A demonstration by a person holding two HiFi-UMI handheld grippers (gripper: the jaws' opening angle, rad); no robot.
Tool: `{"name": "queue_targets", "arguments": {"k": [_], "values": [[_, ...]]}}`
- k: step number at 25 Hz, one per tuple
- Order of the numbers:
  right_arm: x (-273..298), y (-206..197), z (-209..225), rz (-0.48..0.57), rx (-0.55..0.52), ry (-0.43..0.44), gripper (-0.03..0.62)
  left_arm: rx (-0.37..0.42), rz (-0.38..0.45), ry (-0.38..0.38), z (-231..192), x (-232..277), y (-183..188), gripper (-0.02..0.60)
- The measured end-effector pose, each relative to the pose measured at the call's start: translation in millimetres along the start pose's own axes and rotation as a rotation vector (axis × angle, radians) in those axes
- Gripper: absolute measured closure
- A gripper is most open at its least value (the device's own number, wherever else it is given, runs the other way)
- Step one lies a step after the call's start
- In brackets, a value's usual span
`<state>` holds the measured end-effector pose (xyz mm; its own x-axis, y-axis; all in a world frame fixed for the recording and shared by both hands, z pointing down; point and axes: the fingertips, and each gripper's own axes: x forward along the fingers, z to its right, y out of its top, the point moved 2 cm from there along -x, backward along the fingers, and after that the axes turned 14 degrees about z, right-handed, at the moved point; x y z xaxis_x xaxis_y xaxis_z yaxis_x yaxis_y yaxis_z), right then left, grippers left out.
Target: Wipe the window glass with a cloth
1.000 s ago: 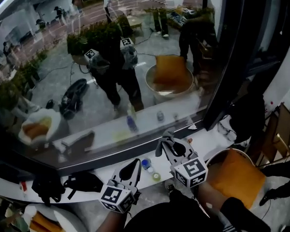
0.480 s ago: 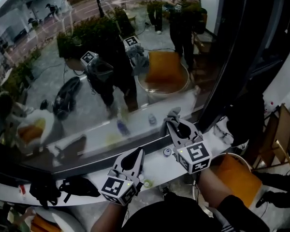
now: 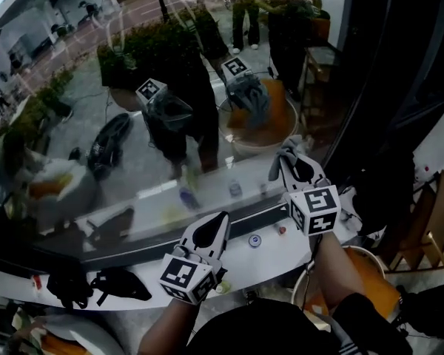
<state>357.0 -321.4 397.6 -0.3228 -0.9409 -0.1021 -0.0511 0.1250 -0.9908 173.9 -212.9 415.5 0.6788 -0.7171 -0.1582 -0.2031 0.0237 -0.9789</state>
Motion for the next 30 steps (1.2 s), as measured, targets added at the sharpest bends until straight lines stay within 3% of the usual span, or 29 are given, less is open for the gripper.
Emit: {"name": "queue_targets", "arguments": {"k": [12,26,30], "values": [[38,-3,13,-0.037,-0.026,0.012,0.542,0.040,-0.009,0.041,-13,5,7,0.575],[59,-8,19,-0.038,-0.064,-0.005,0.542,0.012,-0.012,0.137,-43,12,12,0.575],[58,-9,20,-0.042,-0.071,-0.019,0.542,0.032,-0.018,0.101,-36,9,5,0.575]]}}
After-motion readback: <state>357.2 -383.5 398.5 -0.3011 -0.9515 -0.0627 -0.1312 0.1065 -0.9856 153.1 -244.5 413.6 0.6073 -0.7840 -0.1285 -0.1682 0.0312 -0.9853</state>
